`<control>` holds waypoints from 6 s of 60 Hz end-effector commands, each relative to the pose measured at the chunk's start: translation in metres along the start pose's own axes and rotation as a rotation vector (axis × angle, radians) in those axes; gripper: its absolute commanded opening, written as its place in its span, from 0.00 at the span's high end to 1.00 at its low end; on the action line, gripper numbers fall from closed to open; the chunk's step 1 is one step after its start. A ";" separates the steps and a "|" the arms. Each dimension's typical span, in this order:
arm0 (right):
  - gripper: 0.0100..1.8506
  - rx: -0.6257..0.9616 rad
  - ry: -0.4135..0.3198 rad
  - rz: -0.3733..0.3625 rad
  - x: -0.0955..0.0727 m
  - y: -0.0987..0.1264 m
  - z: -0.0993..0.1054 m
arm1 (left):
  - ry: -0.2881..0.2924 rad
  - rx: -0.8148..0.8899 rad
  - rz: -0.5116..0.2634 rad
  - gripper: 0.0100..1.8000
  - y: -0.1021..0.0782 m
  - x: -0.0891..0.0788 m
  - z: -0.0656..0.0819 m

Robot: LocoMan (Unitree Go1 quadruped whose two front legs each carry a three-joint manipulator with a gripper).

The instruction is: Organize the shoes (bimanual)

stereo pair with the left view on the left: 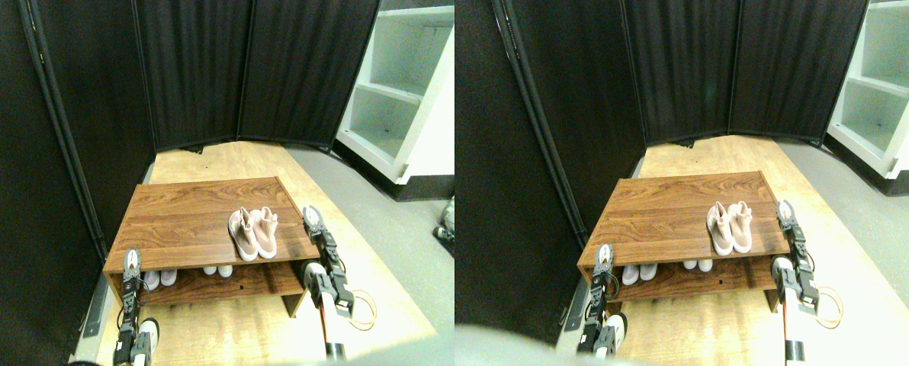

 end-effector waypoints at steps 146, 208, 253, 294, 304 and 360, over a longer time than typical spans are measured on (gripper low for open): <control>0.05 0.256 0.303 -0.084 -0.063 -0.036 -0.078 | 0.034 -0.004 -0.039 1.00 -0.012 -0.023 0.008; 0.15 0.249 0.316 -0.133 -0.042 -0.047 -0.096 | 0.010 0.002 -0.053 1.00 -0.002 -0.029 0.025; 1.00 -0.040 -0.114 -0.027 -0.033 0.011 0.020 | -0.006 -0.007 -0.057 1.00 -0.005 -0.027 0.022; 1.00 0.021 0.032 -0.254 0.053 -0.055 -0.033 | -0.020 0.002 -0.062 1.00 -0.009 -0.026 0.014; 1.00 0.021 0.143 -0.258 0.048 -0.060 -0.059 | -0.012 0.018 -0.067 1.00 -0.008 -0.026 0.014; 1.00 0.030 0.254 -0.233 0.003 -0.057 -0.084 | -0.023 0.001 -0.071 1.00 -0.012 -0.030 0.003</control>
